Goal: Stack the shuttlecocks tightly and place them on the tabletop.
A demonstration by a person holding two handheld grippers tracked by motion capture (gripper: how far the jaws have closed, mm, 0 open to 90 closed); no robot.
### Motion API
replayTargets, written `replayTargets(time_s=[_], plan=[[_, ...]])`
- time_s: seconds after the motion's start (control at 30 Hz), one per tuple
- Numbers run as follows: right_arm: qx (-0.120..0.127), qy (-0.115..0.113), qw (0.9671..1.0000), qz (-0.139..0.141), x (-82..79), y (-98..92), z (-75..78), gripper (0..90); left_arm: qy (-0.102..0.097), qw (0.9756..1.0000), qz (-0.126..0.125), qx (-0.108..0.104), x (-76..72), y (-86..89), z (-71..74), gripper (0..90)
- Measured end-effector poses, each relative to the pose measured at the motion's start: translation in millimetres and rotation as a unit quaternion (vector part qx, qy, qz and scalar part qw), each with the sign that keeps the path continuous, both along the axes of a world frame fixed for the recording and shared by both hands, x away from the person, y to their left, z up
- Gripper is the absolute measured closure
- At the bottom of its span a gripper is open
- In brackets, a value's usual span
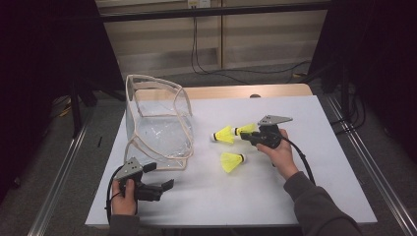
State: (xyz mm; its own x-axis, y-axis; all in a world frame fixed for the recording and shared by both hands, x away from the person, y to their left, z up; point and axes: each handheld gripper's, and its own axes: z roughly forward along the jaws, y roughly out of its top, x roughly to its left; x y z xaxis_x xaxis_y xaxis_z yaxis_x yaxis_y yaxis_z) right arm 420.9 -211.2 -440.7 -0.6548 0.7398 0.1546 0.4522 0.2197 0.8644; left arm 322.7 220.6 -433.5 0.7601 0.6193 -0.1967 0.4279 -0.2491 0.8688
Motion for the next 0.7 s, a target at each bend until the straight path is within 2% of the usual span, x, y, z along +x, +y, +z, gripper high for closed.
replayTargets(time_s=[0.7], plan=[[0.006,0.002,1.0000,0.006,2.1,4.8,-0.3,87.0,0.001,1.0000,-0.001,0.000,0.0,-0.4,-0.4,3.6]])
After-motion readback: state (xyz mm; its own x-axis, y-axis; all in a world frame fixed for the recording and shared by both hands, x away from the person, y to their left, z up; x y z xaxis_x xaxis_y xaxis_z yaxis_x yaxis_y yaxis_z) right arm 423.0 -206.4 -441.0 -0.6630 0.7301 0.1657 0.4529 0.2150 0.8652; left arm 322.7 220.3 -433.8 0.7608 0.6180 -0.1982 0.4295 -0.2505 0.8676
